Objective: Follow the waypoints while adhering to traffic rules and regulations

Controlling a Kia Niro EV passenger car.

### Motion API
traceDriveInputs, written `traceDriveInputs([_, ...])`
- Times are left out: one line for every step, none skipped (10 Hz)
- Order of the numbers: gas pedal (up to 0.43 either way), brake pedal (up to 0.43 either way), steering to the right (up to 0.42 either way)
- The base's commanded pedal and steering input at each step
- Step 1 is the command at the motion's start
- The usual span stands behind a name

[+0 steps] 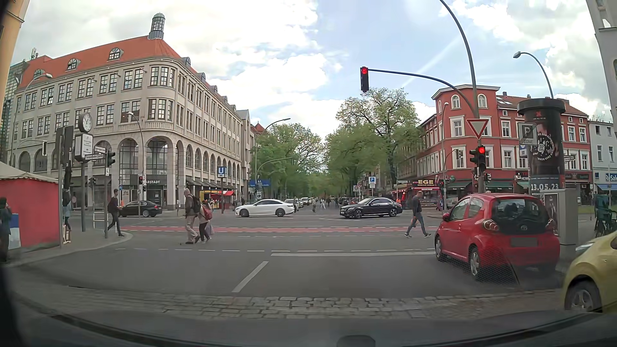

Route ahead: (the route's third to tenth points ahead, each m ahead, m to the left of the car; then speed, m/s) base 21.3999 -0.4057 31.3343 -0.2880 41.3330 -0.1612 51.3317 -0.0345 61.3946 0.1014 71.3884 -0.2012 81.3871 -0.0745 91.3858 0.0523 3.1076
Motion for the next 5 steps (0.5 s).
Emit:
traceDriveInputs([0.000, 0.183, -0.001])
traceDriveInputs([0.000, 0.189, -0.001])
traceDriveInputs([0.000, 0.189, -0.001])
traceDriveInputs([0.000, 0.195, -0.001])
traceDriveInputs([0.000, 0.201, -0.003])
